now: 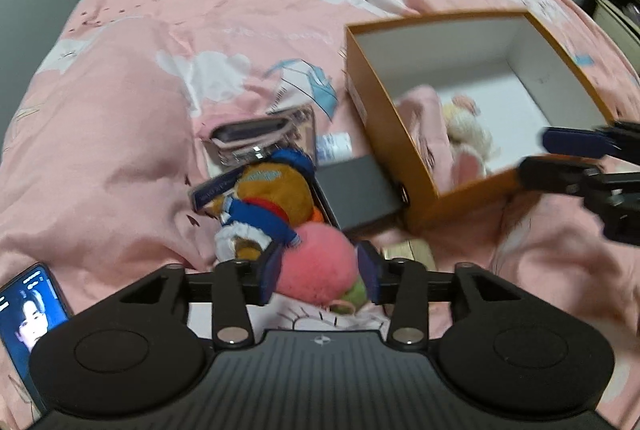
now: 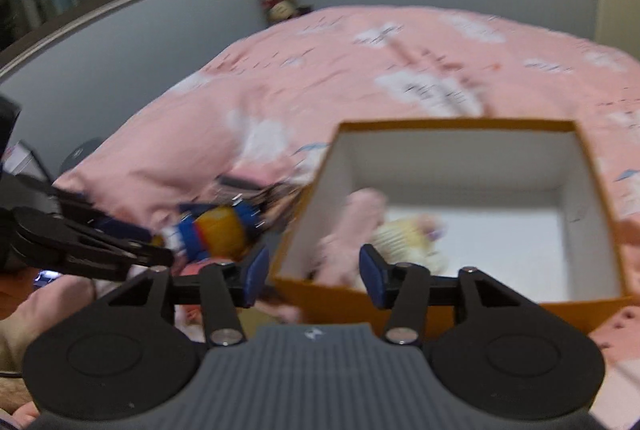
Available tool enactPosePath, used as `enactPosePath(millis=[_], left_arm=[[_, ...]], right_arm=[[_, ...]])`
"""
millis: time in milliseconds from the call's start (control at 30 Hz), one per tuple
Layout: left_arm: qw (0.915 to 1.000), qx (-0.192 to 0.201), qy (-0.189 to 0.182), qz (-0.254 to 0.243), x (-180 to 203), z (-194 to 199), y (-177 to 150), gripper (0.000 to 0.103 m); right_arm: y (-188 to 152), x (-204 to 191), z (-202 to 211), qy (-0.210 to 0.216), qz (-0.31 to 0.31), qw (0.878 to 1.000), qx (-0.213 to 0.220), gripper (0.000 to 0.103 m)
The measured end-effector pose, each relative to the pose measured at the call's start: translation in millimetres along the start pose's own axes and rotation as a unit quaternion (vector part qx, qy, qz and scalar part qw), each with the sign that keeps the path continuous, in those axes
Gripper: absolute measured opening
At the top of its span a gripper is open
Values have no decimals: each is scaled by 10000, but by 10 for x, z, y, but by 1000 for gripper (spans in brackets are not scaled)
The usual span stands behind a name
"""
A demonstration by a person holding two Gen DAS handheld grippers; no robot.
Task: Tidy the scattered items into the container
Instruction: 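Move both open grippers back to the remaining items, then grip the brown bear plush with the left gripper while the right grips the pink pompom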
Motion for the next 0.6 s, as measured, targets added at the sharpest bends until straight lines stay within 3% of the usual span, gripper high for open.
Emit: enactPosePath(millis=[267, 467, 600], left_arm=[[9999, 142, -43, -41, -246, -49, -44, 52], [9986, 440, 128, -271, -387, -7, 1, 61], [9986, 334, 144, -377, -419, -116, 50, 63]], right_arm=[[-28, -458, -503, 339, 833, 9956, -276, 54], [15, -658, -939, 646, 1233, 9892, -453, 53], [-1, -793, -1160, 805, 1370, 9852, -639, 54]])
Point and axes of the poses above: each gripper's, at about its wrist camera, not at the fingertips, and z roughly against the way its jaws point, x to its right, y to its top, the point moved 2 cm from there along -z, roughly the way its jaws point, and after that the axes turned 10 degrees about z, right-handed, at the moved point
